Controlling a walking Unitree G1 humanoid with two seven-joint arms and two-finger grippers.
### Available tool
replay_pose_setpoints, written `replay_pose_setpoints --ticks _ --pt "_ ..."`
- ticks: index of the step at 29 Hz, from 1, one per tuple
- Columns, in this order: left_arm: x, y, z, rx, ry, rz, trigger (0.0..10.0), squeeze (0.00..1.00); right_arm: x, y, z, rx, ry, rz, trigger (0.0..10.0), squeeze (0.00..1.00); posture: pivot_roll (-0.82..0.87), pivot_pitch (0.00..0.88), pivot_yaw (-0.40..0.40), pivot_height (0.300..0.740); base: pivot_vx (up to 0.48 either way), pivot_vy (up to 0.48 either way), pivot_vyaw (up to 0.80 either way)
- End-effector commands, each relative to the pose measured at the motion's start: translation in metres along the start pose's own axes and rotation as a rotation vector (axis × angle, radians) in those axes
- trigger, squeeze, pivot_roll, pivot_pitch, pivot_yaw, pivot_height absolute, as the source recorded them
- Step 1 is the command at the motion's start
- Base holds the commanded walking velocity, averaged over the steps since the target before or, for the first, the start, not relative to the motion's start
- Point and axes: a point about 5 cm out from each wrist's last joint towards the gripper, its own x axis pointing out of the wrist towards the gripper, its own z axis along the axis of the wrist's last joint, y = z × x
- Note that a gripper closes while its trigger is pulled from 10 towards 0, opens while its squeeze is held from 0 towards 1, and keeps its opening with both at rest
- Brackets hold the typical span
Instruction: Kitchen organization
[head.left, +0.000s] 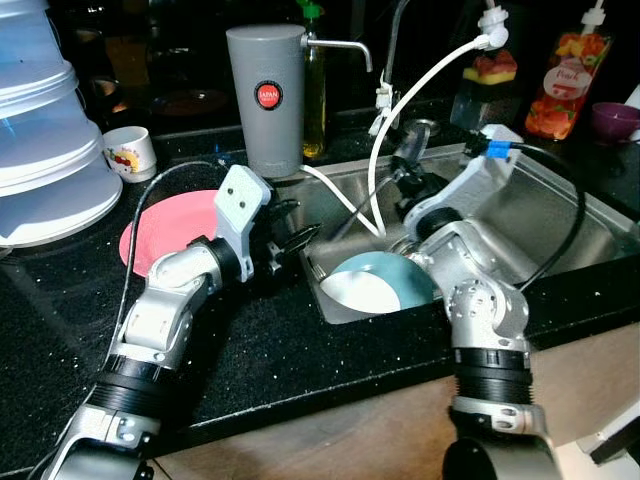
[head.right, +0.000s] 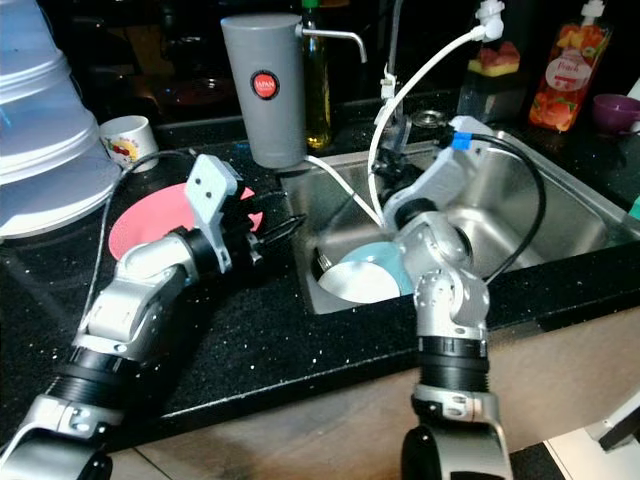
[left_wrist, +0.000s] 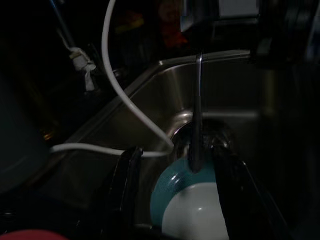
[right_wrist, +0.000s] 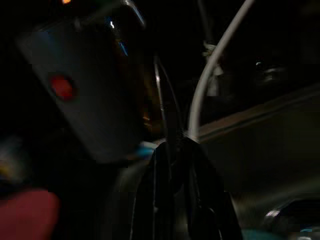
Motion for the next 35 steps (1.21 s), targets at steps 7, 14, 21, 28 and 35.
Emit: replay_pose_setpoints --ticks 7,14,21,28,35 --pt "0.023 -0.021 -0.016 -0.048 0.05 -0.097 10.0 0.0 -0.015 -0.005 -0.055 -0.208 0.155 0.021 0.5 0.0 0.04 0.044 0.079 0.74 0.0 0.0 0.0" --pt "0.029 -0.037 -0.033 -0.045 0.169 -0.209 10.0 0.0 -0.033 -0.017 -0.09 -0.314 0.321 0.02 5.7 0.0 0.03 0.044 0.082 0.74 0.0 0.0 0.0" --pt "0.028 -0.04 -0.041 -0.026 0.224 -0.243 10.0 0.0 -0.036 -0.024 -0.097 -0.335 0.353 0.007 10.0 0.0 0.03 0.037 0.086 0.74 0.0 0.0 0.0" --pt "0.029 -0.032 -0.041 -0.01 0.244 -0.21 10.0 0.0 -0.033 -0.023 -0.097 -0.335 0.353 0.002 10.0 1.0 0.03 0.026 0.086 0.74 0.0 0.0 0.0" --pt "0.026 -0.008 -0.032 0.147 0.27 -0.039 10.0 0.0 -0.031 -0.023 -0.092 -0.345 0.331 -0.017 10.0 0.0 0.03 0.021 0.089 0.74 0.0 0.0 0.0"
